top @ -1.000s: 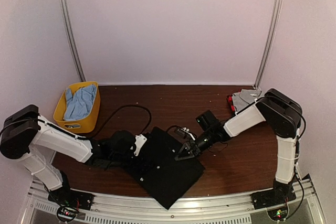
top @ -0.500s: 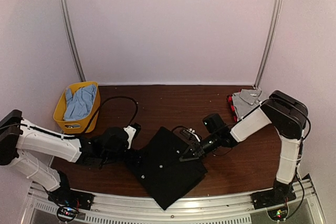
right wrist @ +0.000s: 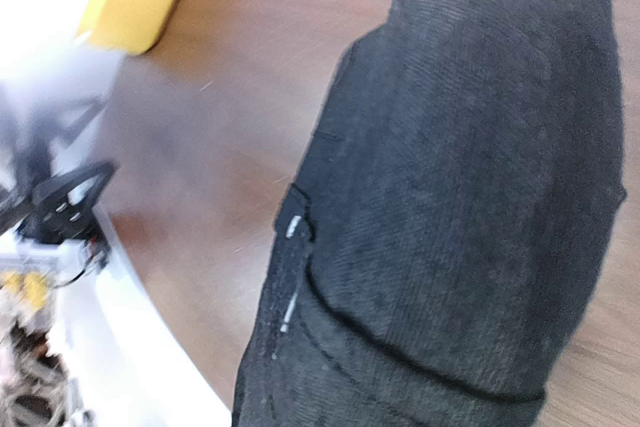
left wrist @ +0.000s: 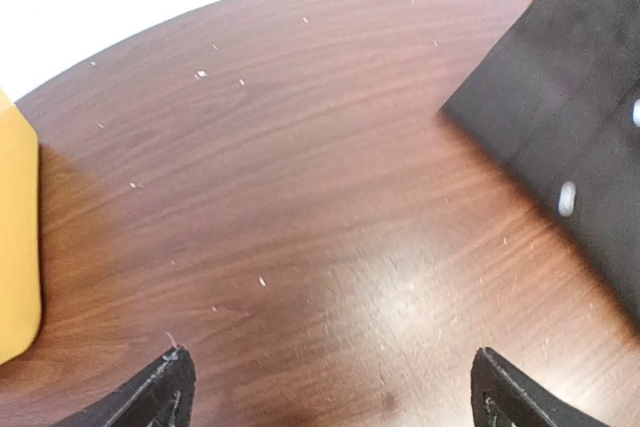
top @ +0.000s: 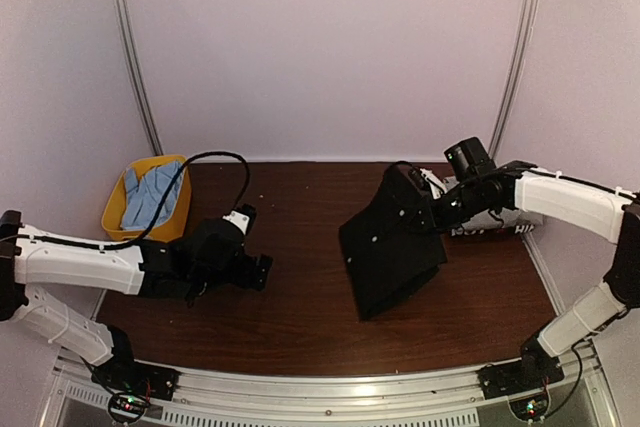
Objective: Fold and stack the long sleeve shirts
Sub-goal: Pick up the square-folded shirt from the corner of the board, then turn over the square-folded shirt at the center of the board.
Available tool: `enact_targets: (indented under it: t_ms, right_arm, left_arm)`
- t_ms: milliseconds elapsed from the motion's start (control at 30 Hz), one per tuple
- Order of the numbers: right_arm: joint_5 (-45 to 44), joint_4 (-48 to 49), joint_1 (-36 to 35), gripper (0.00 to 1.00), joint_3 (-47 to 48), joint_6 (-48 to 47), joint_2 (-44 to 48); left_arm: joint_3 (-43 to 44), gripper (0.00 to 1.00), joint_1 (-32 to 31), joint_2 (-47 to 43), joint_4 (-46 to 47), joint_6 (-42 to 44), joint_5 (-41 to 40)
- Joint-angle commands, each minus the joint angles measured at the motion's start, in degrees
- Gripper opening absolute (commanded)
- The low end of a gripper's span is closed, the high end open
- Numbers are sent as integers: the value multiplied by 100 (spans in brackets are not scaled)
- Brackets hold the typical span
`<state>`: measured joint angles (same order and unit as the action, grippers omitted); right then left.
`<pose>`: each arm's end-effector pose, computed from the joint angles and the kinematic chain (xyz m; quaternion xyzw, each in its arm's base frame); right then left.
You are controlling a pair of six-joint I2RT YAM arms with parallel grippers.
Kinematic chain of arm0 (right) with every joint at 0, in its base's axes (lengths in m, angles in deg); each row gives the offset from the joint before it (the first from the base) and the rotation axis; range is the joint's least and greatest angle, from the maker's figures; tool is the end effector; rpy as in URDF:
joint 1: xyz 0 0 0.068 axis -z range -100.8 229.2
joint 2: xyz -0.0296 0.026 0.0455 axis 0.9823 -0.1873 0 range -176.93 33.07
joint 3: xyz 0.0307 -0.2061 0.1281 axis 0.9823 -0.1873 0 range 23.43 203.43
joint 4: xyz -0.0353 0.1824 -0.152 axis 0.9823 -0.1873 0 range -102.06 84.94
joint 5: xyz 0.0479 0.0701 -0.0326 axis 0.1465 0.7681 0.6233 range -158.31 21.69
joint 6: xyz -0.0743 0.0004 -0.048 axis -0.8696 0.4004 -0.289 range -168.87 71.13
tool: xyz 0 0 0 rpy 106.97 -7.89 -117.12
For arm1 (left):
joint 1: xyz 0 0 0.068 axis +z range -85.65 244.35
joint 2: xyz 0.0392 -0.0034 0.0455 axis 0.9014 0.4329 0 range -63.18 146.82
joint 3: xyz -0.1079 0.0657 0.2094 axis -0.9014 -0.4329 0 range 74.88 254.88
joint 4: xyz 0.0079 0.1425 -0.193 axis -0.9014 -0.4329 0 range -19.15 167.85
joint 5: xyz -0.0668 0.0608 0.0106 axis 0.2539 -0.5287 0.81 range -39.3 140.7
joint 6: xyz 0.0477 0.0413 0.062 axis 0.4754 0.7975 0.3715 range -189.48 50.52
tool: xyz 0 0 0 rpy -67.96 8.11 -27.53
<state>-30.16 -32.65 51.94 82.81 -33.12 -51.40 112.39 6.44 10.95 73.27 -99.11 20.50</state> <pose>0.2500 0.1836 0.1993 -0.1938 0.8804 0.3989 0.1678 0.1805 -0.2133 0.1614 0.1104 0.8789 -0.1046 0.4521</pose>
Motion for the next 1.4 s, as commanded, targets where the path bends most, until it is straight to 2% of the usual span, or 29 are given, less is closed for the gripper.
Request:
enact_targets:
  t_ms: [0,233,467,700,1033,1267,1367]
  right_arm:
    - [-2757,-2237,146,0,959,-336,396]
    - [-5018,-3703,171,0,2211,-196,61]
    - [-6346,-4600,64,0,3018,65,-519]
    - [-6580,-5021,-374,0,3767,177,-1234]
    - [-6484,-5123,-2054,0,4273,826,-2749]
    - [-6186,-5128,-3055,0,5254,1099,-4123]
    - [-6051,-5127,-3361,3,5696,1171,-4575]
  left_arm:
    - [272,98,154,-67,-140,8,-260]
    - [492,98,437,-24,-326,-19,-128]
    - [619,98,525,163,-456,-128,-137]
    - [701,98,595,312,-449,-127,-112]
    - [688,98,740,242,-616,-157,-91]
    - [624,98,866,-20,-873,-219,-236]
    - [514,98,929,-219,-950,-251,-252]
